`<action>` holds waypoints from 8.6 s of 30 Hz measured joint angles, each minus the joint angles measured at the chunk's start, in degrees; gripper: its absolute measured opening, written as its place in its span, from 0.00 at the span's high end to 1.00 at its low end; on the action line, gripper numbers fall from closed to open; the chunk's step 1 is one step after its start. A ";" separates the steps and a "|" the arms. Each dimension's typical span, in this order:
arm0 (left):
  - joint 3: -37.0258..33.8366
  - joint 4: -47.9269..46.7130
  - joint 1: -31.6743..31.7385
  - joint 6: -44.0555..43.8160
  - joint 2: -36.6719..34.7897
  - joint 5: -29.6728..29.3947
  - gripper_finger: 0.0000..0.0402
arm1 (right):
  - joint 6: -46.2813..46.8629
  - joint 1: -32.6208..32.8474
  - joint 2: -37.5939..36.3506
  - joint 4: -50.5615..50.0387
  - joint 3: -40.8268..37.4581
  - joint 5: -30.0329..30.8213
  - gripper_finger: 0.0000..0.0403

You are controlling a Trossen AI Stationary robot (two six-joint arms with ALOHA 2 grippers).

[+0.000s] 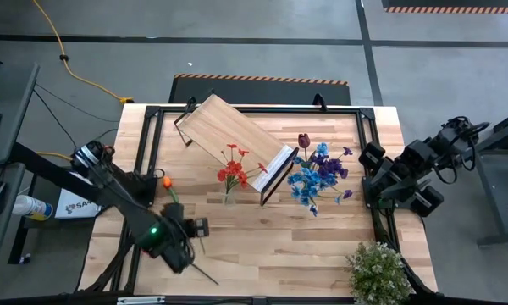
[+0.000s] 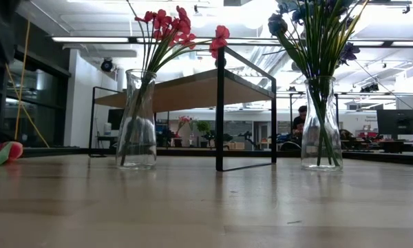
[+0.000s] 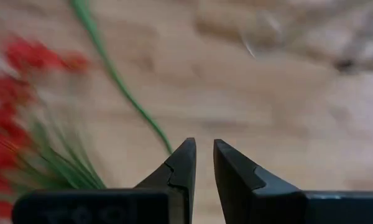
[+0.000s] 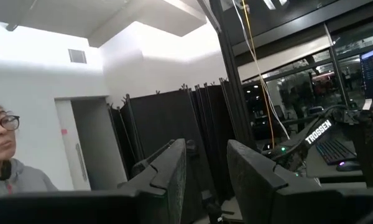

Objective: Pick and place flowers into a vace then onto a shelf
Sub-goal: Put the orange tulip into the left transparent flower vase

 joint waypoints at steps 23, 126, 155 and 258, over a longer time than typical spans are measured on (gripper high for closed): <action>-9.73 -3.89 12.88 0.81 0.05 10.56 0.78 | 0.17 0.00 -0.06 0.02 0.00 -2.86 0.73; -25.83 18.01 15.55 2.23 2.18 11.46 0.17 | 0.19 0.00 -0.06 0.04 0.00 -2.71 0.73; -25.99 18.89 15.61 -1.44 2.26 9.59 0.17 | 0.17 -0.01 -0.04 0.04 0.00 -2.07 0.73; 20.29 -19.81 4.59 8.88 1.24 -42.24 0.95 | 0.63 0.00 -0.06 -1.36 0.00 -2.10 0.73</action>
